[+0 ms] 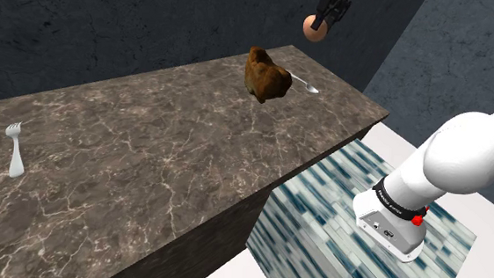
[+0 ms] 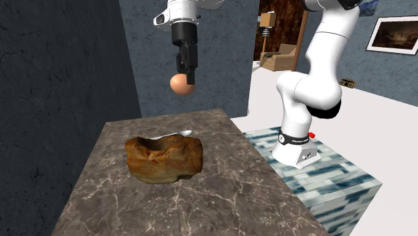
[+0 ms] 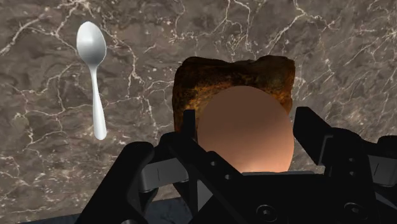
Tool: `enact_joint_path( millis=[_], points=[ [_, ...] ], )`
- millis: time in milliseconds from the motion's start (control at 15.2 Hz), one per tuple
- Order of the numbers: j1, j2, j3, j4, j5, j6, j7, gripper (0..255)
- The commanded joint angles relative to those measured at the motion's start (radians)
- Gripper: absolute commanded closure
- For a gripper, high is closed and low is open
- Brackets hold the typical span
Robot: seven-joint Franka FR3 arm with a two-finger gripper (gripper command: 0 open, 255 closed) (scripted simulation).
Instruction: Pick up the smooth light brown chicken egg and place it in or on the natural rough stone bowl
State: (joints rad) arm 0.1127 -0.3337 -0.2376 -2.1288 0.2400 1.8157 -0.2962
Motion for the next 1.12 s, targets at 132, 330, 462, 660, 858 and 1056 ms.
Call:
enact_joint_path(
  millis=[132, 330, 462, 660, 858, 1056],
  points=[
    [0.037, 0.099, 0.04, 0.091, 0.033, 0.024, 0.059, 255],
    [0.061, 0.172, 0.065, 0.163, 0.05, 0.035, 0.099, 255],
    [0.061, 0.173, 0.065, 0.138, 0.053, 0.06, 0.091, 255],
    [0.062, 0.176, 0.066, 0.102, 0.057, 0.098, 0.08, 255],
    [0.063, 0.182, 0.066, 0.068, 0.062, 0.136, 0.068, 255],
    [0.063, 0.189, 0.066, 0.036, 0.069, 0.173, 0.055, 255]
  ],
)
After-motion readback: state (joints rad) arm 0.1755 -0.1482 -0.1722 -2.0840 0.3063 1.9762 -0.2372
